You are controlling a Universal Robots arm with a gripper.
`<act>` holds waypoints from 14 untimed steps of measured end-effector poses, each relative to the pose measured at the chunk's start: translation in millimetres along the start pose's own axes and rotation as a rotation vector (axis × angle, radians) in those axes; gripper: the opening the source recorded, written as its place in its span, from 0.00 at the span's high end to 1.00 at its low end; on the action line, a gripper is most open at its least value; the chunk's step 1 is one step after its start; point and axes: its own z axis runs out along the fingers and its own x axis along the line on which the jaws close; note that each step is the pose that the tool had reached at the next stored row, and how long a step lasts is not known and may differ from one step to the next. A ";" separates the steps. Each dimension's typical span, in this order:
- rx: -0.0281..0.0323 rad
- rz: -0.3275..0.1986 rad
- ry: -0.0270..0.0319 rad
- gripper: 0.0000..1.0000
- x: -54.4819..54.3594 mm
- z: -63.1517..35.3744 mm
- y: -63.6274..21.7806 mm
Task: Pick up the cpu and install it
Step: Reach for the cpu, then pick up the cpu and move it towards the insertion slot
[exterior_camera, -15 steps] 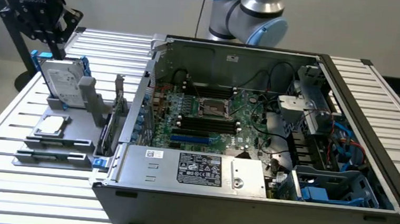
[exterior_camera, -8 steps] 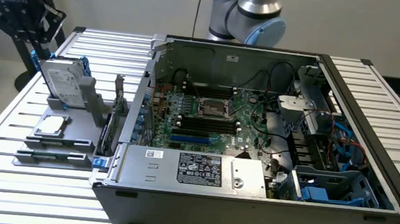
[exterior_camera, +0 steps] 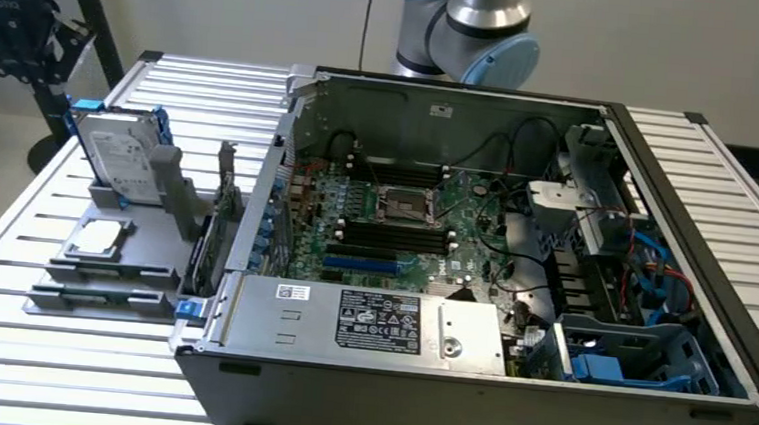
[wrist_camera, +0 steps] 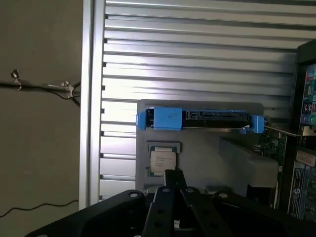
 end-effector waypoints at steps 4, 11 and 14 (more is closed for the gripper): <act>0.0000 0.000 0.0002 0.89 0.0 -0.1 0.0; 0.0001 0.000 0.0002 0.89 0.1 -0.1 0.0; 0.0000 0.000 0.0002 0.88 0.0 -0.1 0.0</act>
